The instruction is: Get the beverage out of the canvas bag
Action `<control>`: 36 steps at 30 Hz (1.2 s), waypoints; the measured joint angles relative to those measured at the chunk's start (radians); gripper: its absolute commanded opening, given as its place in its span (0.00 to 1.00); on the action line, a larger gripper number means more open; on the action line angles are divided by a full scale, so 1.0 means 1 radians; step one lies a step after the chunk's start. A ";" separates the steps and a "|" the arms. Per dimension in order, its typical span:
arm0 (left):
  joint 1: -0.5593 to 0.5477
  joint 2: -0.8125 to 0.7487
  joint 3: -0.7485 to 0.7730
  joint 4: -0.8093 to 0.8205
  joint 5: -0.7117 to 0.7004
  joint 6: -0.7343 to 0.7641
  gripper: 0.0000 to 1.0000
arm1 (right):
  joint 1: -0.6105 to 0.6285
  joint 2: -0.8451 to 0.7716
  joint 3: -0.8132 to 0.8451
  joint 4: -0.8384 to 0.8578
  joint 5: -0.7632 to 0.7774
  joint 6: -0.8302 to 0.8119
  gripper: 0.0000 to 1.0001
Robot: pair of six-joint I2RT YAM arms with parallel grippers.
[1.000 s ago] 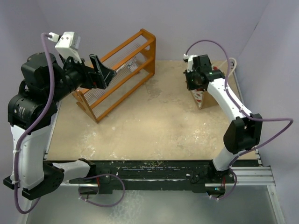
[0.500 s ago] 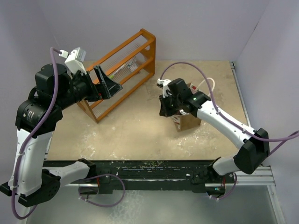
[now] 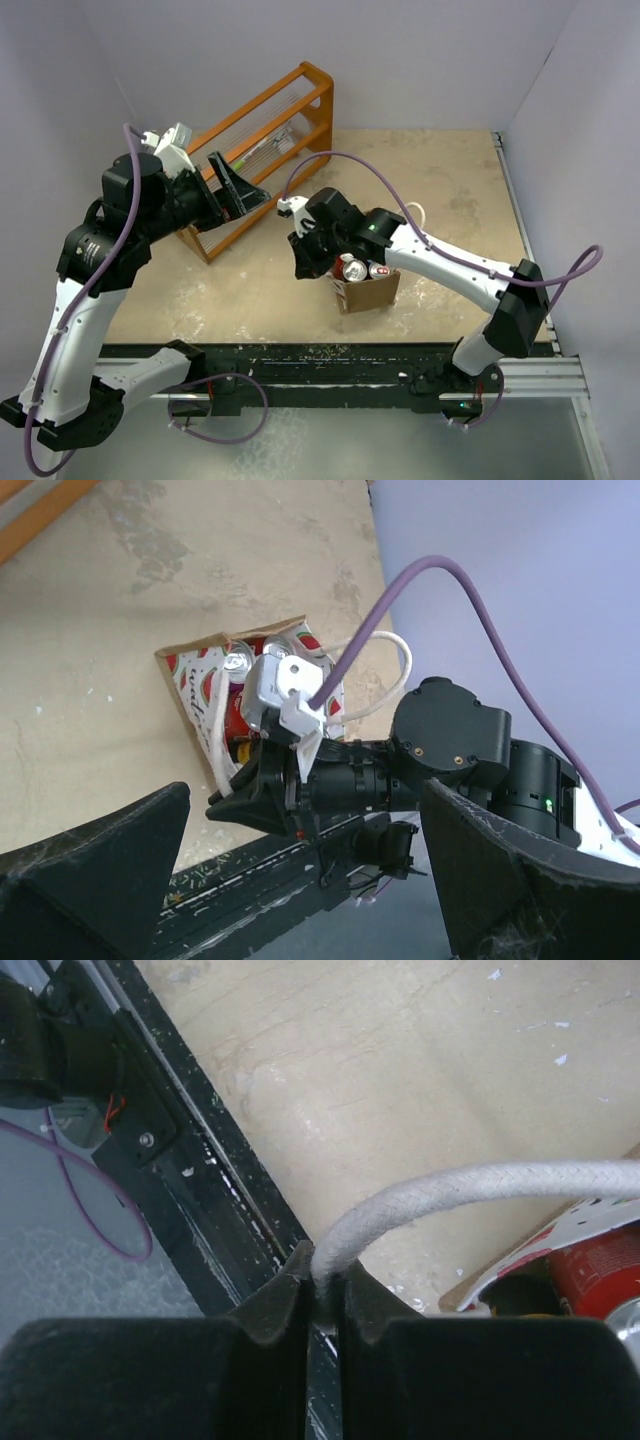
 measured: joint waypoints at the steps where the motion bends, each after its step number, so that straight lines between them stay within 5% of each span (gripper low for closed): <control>1: 0.000 -0.004 -0.012 0.007 0.000 -0.011 0.99 | 0.003 0.000 0.006 -0.007 -0.003 -0.008 0.24; 8: -0.002 -0.022 -0.163 0.107 0.047 -0.102 0.99 | 0.004 -0.063 0.043 -0.074 0.079 -0.088 0.68; 14: -0.064 0.014 -0.334 0.212 0.080 -0.175 0.99 | 0.006 -0.319 -0.038 -0.087 0.325 -0.074 0.99; 20: -0.220 0.119 -0.369 0.291 0.053 -0.211 0.99 | 0.007 -0.545 -0.140 -0.116 0.594 0.065 1.00; 28: -0.335 0.168 -0.435 0.364 -0.057 -0.248 0.97 | 0.007 -0.510 -0.139 -0.208 0.737 0.186 1.00; 36: -0.334 0.254 -0.467 0.386 -0.092 -0.245 0.67 | -0.011 -0.476 -0.139 -0.236 0.752 0.190 1.00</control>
